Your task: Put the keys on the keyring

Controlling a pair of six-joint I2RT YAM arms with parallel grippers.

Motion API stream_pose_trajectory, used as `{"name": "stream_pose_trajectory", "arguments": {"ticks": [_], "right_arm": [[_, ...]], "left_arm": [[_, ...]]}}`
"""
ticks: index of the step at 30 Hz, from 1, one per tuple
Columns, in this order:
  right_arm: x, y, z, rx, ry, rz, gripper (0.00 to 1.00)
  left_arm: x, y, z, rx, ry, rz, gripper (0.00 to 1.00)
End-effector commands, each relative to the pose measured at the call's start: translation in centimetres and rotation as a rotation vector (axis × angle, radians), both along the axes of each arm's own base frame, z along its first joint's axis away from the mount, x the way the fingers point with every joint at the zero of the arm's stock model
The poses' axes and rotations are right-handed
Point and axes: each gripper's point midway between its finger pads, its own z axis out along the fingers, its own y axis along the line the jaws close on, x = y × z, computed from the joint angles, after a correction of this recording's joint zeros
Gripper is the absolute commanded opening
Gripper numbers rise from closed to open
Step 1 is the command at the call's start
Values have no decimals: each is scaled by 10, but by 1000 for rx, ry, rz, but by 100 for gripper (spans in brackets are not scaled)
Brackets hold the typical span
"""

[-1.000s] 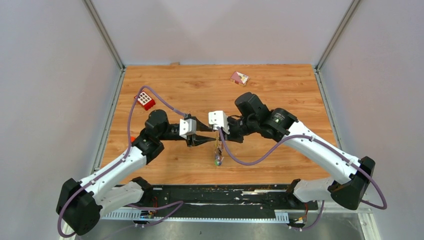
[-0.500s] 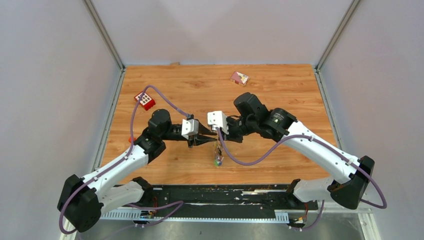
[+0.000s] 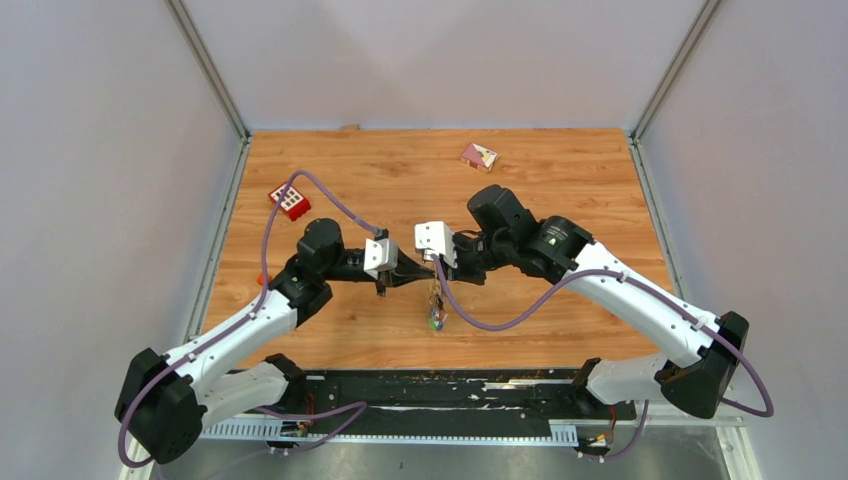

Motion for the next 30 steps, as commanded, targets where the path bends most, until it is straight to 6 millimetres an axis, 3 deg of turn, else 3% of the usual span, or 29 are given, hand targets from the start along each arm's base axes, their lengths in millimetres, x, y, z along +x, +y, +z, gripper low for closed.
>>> {"name": "stream_pose_trajectory", "arguments": {"ticks": [1,5,11,22,30], "right_arm": [[6,8,27,88,-85,2,7],[9,-1,24,98,-135,-28,31],[7,-7,25,175,-134,-21,45],[0,2,36,244,-114,39,44],[-6,8,44,271,-91,78,38]], "left_arm": [[4,0,12,-30,-53,26,0],[10,2,31,-124,-31,61,0],[-3,7,54,-280,18,14,0],[-11,8,52,-303,46,-20,0],[-9,7,48,-296,49,-14,0]]}}
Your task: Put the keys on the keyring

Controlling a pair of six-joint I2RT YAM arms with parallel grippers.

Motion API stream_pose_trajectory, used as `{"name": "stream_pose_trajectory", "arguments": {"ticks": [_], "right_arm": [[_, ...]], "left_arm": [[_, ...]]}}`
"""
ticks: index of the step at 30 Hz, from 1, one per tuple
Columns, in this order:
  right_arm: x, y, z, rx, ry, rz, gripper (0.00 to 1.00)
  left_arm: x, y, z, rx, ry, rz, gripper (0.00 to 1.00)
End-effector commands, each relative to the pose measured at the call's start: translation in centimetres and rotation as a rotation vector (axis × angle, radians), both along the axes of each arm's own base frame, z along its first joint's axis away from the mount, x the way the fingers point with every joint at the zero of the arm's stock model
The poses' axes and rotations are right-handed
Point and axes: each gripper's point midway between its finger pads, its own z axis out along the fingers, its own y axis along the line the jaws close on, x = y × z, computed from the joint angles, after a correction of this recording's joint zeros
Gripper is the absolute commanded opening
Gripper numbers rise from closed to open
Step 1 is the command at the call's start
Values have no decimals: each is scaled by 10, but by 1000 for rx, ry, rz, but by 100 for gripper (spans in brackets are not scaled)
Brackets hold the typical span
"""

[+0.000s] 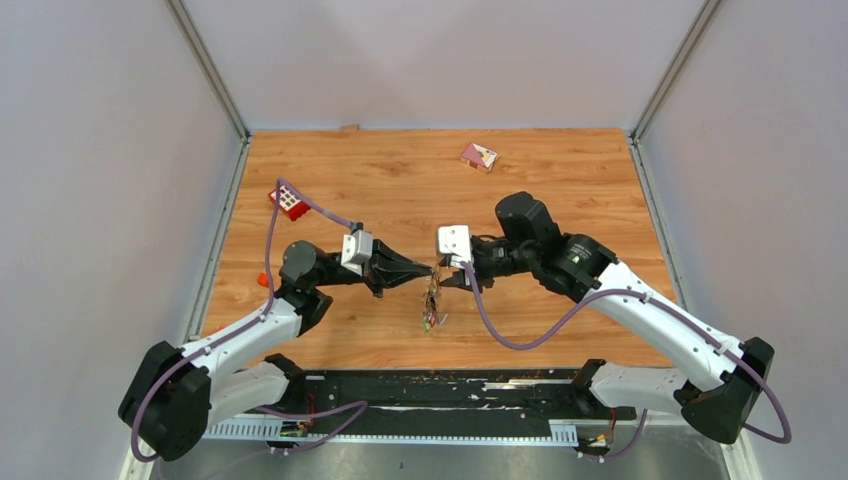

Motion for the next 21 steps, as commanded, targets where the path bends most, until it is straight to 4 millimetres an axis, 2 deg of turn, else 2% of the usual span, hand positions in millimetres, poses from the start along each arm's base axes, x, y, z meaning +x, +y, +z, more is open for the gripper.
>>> {"name": "stream_pose_trajectory", "arguments": {"ticks": [1,14,17,21], "right_arm": [[-1,12,27,79,-17,41,37],[-3,19,32,94,12,66,24],[-3,19,31,93,13,66,18],[-2,18,29,90,3,60,6]], "left_arm": [[-1,2,17,-50,-65,3,0],[1,1,12,-37,-62,8,0],[1,1,12,-37,-63,8,0],[0,1,12,-36,-63,8,0]]}}
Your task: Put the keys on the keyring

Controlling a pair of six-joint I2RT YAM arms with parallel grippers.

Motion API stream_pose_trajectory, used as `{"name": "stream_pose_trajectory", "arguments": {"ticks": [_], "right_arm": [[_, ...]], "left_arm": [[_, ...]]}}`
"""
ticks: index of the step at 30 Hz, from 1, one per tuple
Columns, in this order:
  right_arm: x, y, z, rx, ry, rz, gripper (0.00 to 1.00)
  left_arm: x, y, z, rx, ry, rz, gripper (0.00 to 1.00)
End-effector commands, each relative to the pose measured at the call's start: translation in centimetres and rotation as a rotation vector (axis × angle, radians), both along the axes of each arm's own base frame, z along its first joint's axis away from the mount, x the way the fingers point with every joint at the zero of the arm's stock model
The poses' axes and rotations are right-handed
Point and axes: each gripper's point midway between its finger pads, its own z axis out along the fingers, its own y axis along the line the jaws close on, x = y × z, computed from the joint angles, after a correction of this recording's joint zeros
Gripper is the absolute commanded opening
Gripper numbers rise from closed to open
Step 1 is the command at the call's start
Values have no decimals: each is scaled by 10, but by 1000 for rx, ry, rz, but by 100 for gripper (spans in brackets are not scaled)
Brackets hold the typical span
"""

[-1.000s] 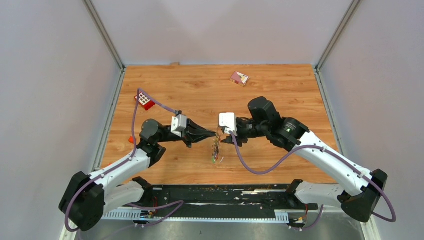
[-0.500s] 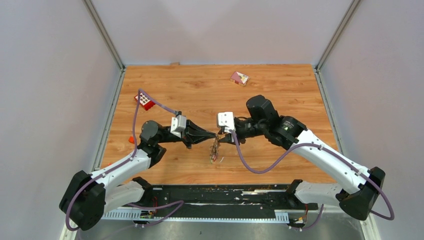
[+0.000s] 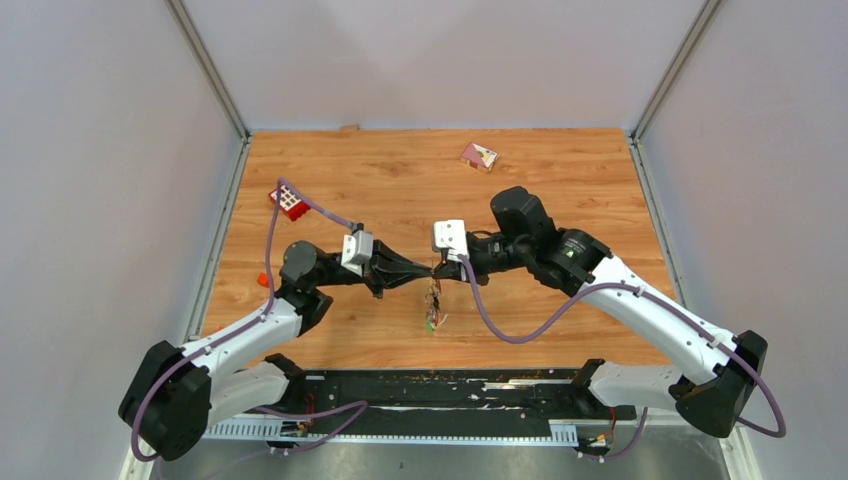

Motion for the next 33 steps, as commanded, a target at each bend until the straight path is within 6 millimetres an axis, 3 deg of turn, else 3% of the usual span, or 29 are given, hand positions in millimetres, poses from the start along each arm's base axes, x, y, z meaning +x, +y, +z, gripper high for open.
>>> {"name": "stream_pose_trajectory", "arguments": {"ticks": [1,10,15,20,27,33], "right_arm": [[3,5,21,56,-48,8,2],[16,-7,12,-10,-114,-47,0],[16,-10,6,-90,-79,-47,0],[17,-14,-4,-170,-57,-65,0],[21,-12,0,-198,-75,-94,0],[20,-7,0,-201,-74,-92,0]], "left_arm": [[1,2,12,-37,-65,13,0],[4,1,2,12,-80,23,0],[13,0,-6,92,-94,44,31],[20,1,-9,130,-133,80,49],[19,1,-16,156,-162,66,63],[16,0,-19,161,-177,41,63]]}}
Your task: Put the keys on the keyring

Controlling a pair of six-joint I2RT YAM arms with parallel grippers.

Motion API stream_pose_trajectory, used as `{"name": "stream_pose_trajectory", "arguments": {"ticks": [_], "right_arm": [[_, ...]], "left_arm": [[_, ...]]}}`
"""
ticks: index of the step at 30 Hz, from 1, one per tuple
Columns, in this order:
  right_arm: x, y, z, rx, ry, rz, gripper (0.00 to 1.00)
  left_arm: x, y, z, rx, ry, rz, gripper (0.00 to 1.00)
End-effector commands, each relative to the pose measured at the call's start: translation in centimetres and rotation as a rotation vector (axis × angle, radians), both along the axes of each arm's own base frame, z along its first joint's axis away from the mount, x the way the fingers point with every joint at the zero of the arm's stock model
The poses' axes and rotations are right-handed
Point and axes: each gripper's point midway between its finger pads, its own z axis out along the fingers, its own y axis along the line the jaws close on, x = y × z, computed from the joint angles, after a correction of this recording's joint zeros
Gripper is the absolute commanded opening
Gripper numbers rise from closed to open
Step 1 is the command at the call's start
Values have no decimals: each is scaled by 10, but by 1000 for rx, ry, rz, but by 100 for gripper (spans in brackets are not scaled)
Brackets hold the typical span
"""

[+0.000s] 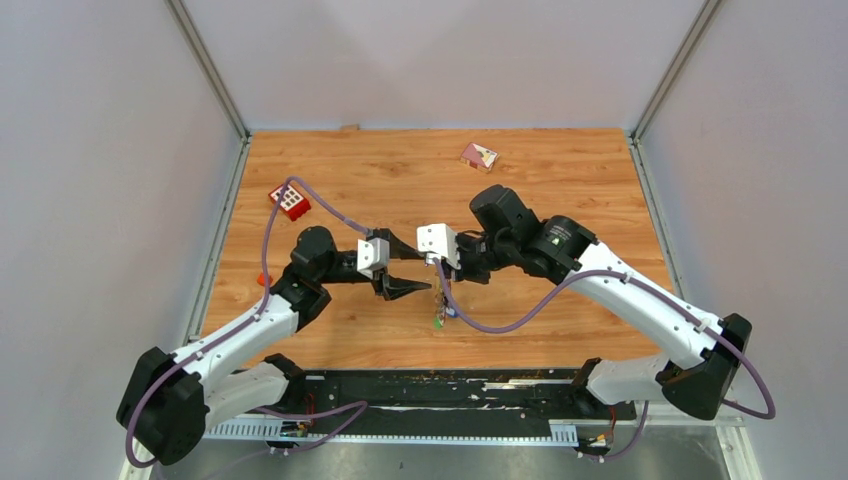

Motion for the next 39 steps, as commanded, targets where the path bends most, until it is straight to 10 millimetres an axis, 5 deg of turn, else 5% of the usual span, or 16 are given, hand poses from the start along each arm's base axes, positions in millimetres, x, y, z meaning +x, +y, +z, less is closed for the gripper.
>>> {"name": "stream_pose_trajectory", "arguments": {"ticks": [1,6,14,39], "right_arm": [[4,13,26,58,-53,5,0],[3,17,25,57,-50,13,0],[4,21,22,56,-41,9,0],[4,22,22,58,-46,2,0]], "left_arm": [[-2,-3,15,-18,-74,-27,63],[-3,-6,18,-23,-66,-36,59],[-5,-9,23,-42,-41,-47,39],[-8,-11,13,-24,-13,-58,25]]}}
